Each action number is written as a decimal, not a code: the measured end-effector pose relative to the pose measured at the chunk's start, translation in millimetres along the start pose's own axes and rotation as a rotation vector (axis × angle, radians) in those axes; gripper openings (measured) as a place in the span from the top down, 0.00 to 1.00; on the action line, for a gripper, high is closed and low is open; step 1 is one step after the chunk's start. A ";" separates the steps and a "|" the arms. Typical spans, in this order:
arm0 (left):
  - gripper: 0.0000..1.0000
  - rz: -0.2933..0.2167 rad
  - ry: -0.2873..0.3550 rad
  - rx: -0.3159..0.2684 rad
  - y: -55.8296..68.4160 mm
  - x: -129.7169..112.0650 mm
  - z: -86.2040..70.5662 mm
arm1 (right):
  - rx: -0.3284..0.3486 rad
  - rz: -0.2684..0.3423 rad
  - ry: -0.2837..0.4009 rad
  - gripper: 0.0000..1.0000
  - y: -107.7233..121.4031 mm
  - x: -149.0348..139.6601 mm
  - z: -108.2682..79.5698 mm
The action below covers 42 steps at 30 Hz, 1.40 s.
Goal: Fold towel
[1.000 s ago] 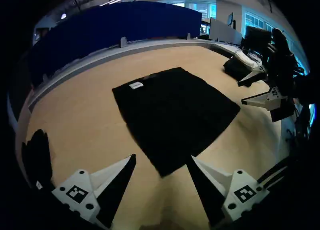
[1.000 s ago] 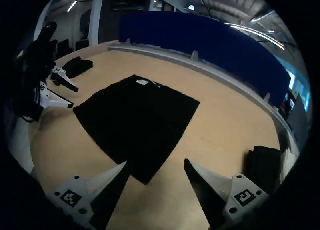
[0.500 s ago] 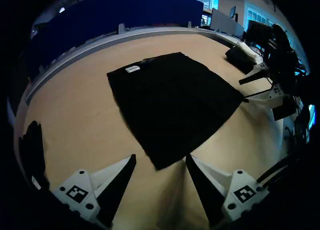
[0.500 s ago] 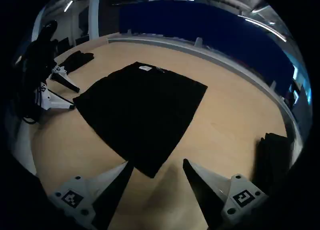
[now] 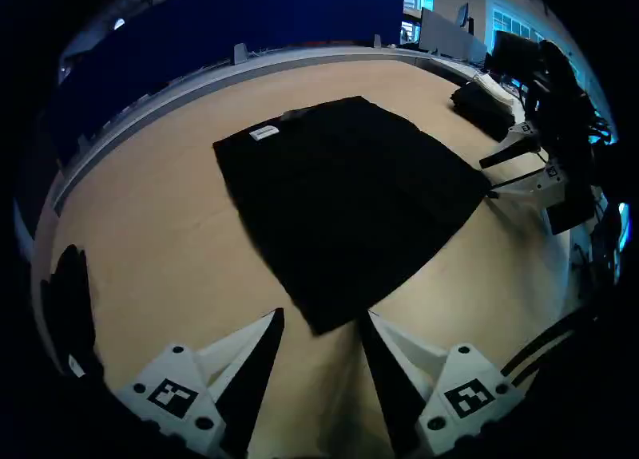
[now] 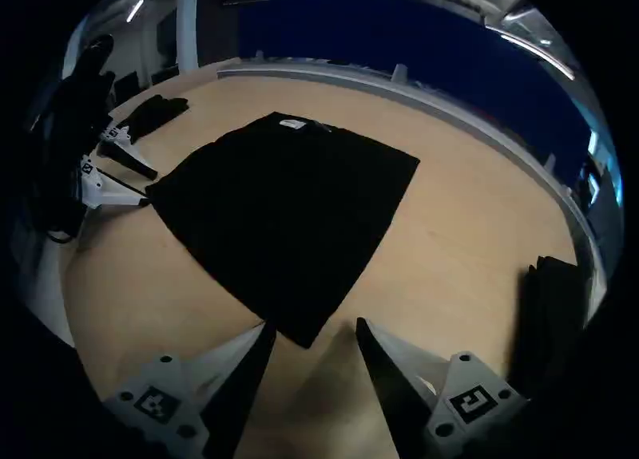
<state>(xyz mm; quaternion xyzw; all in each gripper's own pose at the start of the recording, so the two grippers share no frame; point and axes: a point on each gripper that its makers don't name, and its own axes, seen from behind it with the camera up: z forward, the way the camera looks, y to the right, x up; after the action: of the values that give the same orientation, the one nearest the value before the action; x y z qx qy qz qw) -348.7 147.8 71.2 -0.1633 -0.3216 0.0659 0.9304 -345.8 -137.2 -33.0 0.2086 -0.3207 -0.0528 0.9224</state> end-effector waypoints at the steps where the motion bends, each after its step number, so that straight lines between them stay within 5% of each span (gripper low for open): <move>1: 0.37 0.000 -0.001 0.001 0.5 -0.2 0.0 | 0.003 0.002 -0.001 0.24 -0.4 -0.6 0.0; 9: 0.49 0.005 -0.014 0.002 7.2 -0.3 -0.2 | 0.023 0.010 -0.004 0.35 -4.5 -2.0 -2.3; 14: 0.75 0.000 -0.020 0.009 7.9 -0.7 -0.1 | 0.040 0.010 -0.012 0.49 -8.3 -2.4 -2.7; 22: 0.83 -0.010 -0.024 0.009 7.1 -2.1 0.7 | 0.043 0.026 -0.022 0.79 -8.6 -1.4 -1.4; 29: 0.89 -0.021 -0.027 -0.002 6.7 -1.2 -0.7 | 0.043 0.032 -0.013 0.88 -8.7 3.6 -1.4; 42: 0.90 -0.058 -0.012 -0.007 4.2 7.7 -9.4 | 0.056 0.049 0.019 0.88 -3.8 22.1 -5.9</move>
<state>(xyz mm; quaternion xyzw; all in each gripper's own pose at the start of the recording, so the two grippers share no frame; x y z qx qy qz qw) -337.0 151.0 67.2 -0.1570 -0.3319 0.0386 0.9293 -324.6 -143.7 -26.2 0.2269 -0.3185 -0.0192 0.9202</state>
